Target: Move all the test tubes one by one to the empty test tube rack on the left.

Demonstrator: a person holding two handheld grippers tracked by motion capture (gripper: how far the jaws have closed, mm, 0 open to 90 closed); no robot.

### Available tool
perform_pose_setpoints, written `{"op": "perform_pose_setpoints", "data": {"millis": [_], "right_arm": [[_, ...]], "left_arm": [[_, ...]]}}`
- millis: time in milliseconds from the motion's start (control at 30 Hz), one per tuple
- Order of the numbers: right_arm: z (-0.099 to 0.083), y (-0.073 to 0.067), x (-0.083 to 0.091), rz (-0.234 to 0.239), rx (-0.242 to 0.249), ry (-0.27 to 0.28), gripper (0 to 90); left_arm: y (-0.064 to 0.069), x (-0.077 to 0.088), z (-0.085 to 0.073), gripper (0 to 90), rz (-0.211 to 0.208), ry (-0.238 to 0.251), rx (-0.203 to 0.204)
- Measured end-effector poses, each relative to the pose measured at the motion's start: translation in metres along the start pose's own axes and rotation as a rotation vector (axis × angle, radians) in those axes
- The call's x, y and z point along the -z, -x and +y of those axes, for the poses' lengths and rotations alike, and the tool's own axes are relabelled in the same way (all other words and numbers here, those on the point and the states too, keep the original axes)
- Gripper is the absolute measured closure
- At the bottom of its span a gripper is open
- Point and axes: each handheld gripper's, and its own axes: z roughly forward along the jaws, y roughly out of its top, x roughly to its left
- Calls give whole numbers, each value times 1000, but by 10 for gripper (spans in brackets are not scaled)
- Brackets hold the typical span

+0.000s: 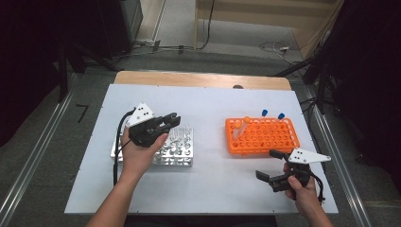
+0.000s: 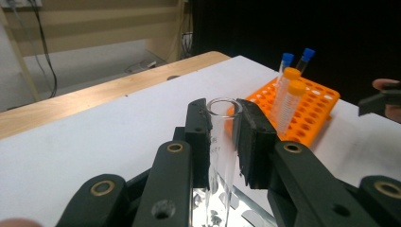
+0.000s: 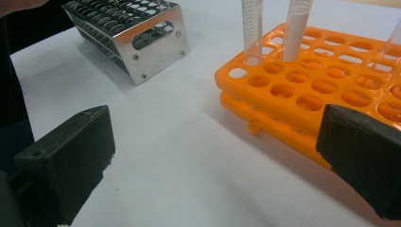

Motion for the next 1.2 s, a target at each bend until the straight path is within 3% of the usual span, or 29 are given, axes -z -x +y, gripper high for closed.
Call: {"op": "perform_pose_setpoints", "data": {"millis": [567, 900, 1200], "right_arm": [[-1, 3, -1, -3, 3, -4, 0], [-1, 3, 0, -8, 3, -3, 0], [-1, 3, -1, -11, 5, -5, 0]], "left_arm": [[-9, -29, -7, 765, 53, -12, 28], [-7, -31, -14, 764, 73, -62, 7], [-2, -34, -21, 761, 89, -144, -10]]}}
